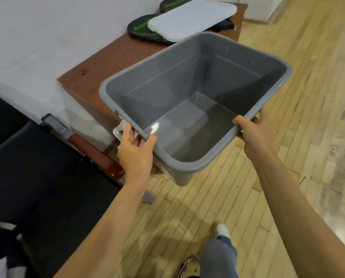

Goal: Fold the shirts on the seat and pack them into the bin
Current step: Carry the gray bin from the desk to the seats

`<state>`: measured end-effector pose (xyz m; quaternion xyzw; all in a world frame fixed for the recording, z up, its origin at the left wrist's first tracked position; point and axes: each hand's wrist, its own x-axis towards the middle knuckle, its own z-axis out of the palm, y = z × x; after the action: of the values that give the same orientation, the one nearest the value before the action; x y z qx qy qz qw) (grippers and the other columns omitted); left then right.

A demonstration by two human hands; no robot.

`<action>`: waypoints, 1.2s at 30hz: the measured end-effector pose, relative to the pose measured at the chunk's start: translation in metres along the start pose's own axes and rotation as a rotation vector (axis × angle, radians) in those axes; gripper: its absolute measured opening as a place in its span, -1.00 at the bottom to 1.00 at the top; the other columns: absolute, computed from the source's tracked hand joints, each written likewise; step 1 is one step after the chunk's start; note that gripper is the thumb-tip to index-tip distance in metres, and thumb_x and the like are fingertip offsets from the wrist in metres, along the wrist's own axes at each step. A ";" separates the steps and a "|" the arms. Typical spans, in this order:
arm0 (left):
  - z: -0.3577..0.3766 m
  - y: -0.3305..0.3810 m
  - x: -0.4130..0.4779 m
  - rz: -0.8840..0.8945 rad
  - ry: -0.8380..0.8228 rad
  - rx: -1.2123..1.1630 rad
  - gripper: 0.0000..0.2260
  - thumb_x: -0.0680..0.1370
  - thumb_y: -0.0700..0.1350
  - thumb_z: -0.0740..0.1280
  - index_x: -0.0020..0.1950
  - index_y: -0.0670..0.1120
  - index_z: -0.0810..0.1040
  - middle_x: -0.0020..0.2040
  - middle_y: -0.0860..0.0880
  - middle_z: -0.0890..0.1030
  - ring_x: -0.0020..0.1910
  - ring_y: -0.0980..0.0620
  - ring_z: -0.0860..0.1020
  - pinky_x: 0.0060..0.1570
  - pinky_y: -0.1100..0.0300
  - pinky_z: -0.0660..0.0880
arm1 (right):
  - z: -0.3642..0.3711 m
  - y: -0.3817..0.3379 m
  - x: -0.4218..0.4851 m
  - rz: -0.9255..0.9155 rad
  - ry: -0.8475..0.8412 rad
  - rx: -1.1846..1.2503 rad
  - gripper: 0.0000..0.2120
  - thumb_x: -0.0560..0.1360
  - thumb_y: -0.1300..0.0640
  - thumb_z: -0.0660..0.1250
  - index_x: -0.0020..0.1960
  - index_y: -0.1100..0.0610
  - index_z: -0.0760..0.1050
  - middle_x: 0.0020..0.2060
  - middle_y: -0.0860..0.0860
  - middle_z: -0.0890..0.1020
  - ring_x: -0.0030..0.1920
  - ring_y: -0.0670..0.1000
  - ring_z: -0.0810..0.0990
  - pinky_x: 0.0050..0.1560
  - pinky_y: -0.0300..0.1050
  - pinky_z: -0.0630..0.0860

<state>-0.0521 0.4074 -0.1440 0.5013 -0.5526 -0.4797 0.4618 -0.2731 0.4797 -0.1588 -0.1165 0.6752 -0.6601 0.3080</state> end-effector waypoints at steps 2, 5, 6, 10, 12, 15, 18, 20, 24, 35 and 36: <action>0.007 -0.019 -0.005 -0.041 -0.011 0.005 -0.39 0.46 -0.32 0.41 0.46 -0.02 0.34 0.10 0.25 0.53 -0.05 0.50 0.51 -0.12 0.52 0.45 | -0.010 0.017 0.004 0.014 0.006 -0.006 -0.61 0.44 0.31 0.35 0.12 -0.02 0.29 -0.12 0.05 0.44 -0.09 0.06 0.49 0.00 -0.01 0.58; 0.015 -0.049 -0.013 -0.102 -0.028 -0.014 -0.37 0.47 -0.33 0.40 0.49 -0.06 0.30 0.24 0.11 0.53 0.03 0.42 0.53 -0.05 0.48 0.47 | -0.023 0.048 0.011 0.037 0.015 -0.024 -0.63 0.44 0.31 0.34 0.08 -0.04 0.30 -0.12 0.07 0.44 -0.11 0.05 0.47 -0.05 -0.02 0.56; 0.018 -0.060 -0.014 -0.123 -0.040 -0.020 -0.37 0.47 -0.33 0.40 0.49 -0.06 0.29 0.23 0.12 0.53 0.04 0.40 0.54 -0.04 0.46 0.48 | -0.025 0.060 0.015 0.045 0.021 -0.026 -0.63 0.44 0.32 0.34 0.12 0.01 0.31 -0.10 0.10 0.44 -0.13 0.05 0.47 -0.09 -0.05 0.54; 0.027 -0.115 -0.009 -0.212 -0.089 -0.010 -0.37 0.49 -0.32 0.38 0.50 -0.02 0.27 0.19 0.16 0.53 0.06 0.40 0.53 -0.01 0.45 0.49 | -0.028 0.110 0.035 0.095 0.063 -0.083 -0.59 0.43 0.30 0.35 0.20 0.06 0.32 -0.07 0.13 0.50 -0.16 0.04 0.51 -0.19 -0.13 0.52; 0.032 -0.151 -0.008 -0.273 -0.097 -0.006 -0.38 0.50 -0.32 0.37 0.50 0.00 0.26 0.25 0.11 0.52 0.10 0.34 0.53 0.04 0.41 0.50 | -0.028 0.142 0.048 0.133 0.074 -0.111 -0.53 0.44 0.29 0.35 0.27 0.04 0.29 0.00 0.10 0.53 -0.11 0.03 0.55 -0.18 -0.16 0.55; 0.035 -0.209 -0.010 -0.366 -0.114 0.011 -0.38 0.51 -0.35 0.33 0.51 -0.01 0.22 0.28 0.09 0.49 0.07 0.32 0.52 -0.05 0.47 0.50 | -0.025 0.197 0.062 0.163 0.080 -0.150 -0.52 0.47 0.30 0.33 0.26 -0.04 0.24 0.08 0.07 0.51 -0.06 0.03 0.54 -0.23 -0.20 0.51; 0.033 -0.272 -0.013 -0.456 -0.123 0.040 -0.38 0.52 -0.38 0.31 0.51 -0.04 0.20 0.19 0.14 0.49 -0.04 0.43 0.52 -0.13 0.52 0.46 | -0.020 0.260 0.073 0.192 0.079 -0.210 -0.38 0.49 0.30 0.32 0.47 0.03 0.18 0.20 0.07 0.49 0.08 0.07 0.54 -0.08 -0.10 0.58; 0.030 -0.313 -0.013 -0.507 -0.143 0.055 -0.38 0.52 -0.38 0.31 0.50 -0.02 0.21 0.25 0.07 0.50 0.04 0.31 0.53 0.02 0.41 0.46 | -0.016 0.301 0.080 0.201 0.072 -0.223 -0.35 0.50 0.31 0.31 0.50 0.04 0.14 0.24 0.07 0.48 0.11 0.08 0.54 0.04 -0.02 0.59; 0.024 -0.393 -0.015 -0.566 -0.125 0.060 -0.37 0.51 -0.37 0.33 0.49 0.00 0.20 0.23 0.09 0.50 0.04 0.27 0.51 0.02 0.40 0.46 | -0.009 0.386 0.093 0.248 0.035 -0.238 -0.44 0.51 0.32 0.30 0.42 0.02 0.22 0.16 0.01 0.49 0.10 0.06 0.54 0.06 0.00 0.58; 0.014 -0.541 -0.033 -0.643 -0.016 0.042 -0.33 0.52 -0.32 0.33 0.53 -0.02 0.09 0.42 0.00 0.35 0.35 0.05 0.39 0.29 0.17 0.37 | 0.012 0.543 0.131 0.340 -0.052 -0.325 -0.30 0.52 0.30 0.31 0.53 -0.02 0.06 0.37 0.02 0.39 0.26 0.10 0.48 0.13 0.07 0.58; 0.016 -0.548 -0.032 -0.643 -0.001 0.038 -0.32 0.52 -0.34 0.32 0.54 -0.03 0.08 0.43 -0.01 0.33 0.36 0.05 0.38 0.29 0.19 0.36 | 0.014 0.548 0.133 0.361 -0.039 -0.385 -0.30 0.53 0.29 0.30 0.54 -0.01 0.03 0.40 0.03 0.36 0.26 0.12 0.48 0.11 0.06 0.58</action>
<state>-0.0047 0.4201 -0.6907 0.6583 -0.3750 -0.5910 0.2771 -0.2321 0.4488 -0.7207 -0.0634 0.7921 -0.4514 0.4060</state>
